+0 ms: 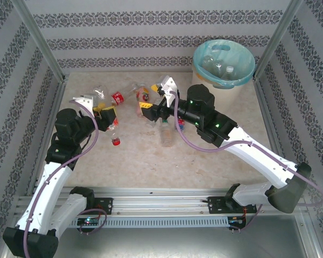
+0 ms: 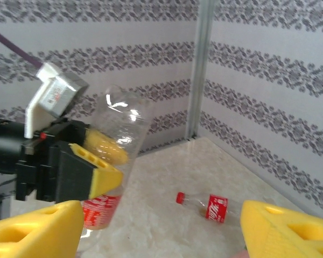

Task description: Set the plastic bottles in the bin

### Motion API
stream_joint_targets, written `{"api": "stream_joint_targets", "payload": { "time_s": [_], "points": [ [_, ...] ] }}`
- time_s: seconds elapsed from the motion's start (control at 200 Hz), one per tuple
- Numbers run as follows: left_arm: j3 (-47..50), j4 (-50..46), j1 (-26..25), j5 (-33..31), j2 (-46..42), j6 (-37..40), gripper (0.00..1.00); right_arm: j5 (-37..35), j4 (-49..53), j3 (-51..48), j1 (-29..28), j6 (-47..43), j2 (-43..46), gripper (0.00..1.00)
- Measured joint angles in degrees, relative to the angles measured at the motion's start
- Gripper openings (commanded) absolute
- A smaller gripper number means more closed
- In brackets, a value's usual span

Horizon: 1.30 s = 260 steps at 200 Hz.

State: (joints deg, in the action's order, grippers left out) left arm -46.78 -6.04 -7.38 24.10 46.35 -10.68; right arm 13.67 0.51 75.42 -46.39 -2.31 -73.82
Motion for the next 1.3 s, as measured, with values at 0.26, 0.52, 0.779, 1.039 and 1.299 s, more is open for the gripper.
{"api": "stream_joint_targets", "payload": {
  "time_s": [0.26,0.52,0.779,1.039,1.299],
  "points": [
    [0.79,7.04,0.0,8.72,0.0,1.92,0.49,8.07,-2.47,-1.03,-0.28,-1.05,2.6,0.79],
    [0.79,12.81,0.0,21.66,-0.33,3.69,0.5,11.87,-5.09,-1.44,-1.03,2.58,2.32,0.8],
    [0.79,20.68,-0.04,31.89,0.44,0.74,0.51,12.72,-6.78,-1.14,-3.23,7.3,-1.38,0.81],
    [0.81,30.77,-0.07,39.87,2.08,-6.86,0.52,16.79,-6.8,3.34,-4.02,8.68,-5.84,0.83],
    [0.81,36.59,-0.13,44.57,2.91,-12.33,0.52,22.45,-7.67,8.02,-4.02,9.51,-8.37,0.83]
  ]
}}
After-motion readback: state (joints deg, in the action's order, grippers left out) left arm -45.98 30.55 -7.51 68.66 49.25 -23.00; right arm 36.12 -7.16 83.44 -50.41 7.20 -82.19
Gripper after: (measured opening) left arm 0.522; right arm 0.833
